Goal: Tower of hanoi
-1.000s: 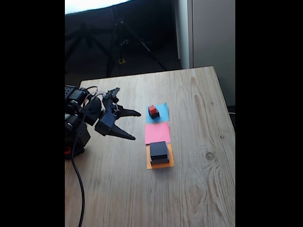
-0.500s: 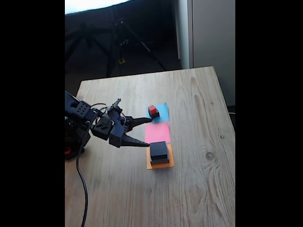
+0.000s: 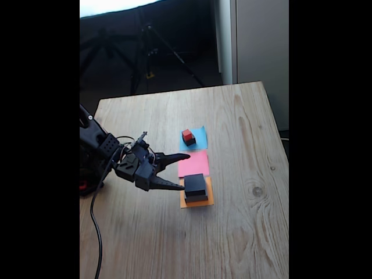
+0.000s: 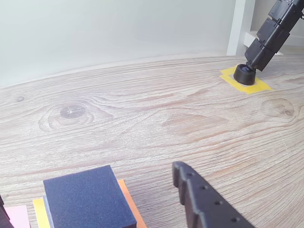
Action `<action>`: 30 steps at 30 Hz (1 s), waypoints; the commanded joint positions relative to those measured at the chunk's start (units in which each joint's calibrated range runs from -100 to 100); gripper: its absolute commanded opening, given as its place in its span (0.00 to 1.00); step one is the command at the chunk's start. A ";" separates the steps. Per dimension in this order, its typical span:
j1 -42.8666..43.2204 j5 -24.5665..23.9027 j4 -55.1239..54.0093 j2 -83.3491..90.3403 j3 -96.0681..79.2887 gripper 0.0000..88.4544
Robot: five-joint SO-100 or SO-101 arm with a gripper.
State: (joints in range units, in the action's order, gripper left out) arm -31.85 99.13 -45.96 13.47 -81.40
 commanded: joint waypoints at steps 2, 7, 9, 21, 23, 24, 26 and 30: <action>0.89 0.87 -10.50 -5.29 -1.33 0.53; 1.22 0.87 -17.14 -10.74 -1.96 0.53; 1.22 0.87 -20.21 -13.54 -1.42 0.53; 0.55 0.87 -28.87 -25.96 3.76 0.53; 0.39 0.87 -29.19 -27.47 4.94 0.53; 0.39 0.87 -29.36 -28.08 5.40 0.53; 0.39 0.87 -29.60 -29.29 6.22 0.53; 0.14 0.87 -30.00 -31.48 7.40 0.53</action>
State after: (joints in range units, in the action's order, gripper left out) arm -30.92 99.13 -74.46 -17.40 -75.84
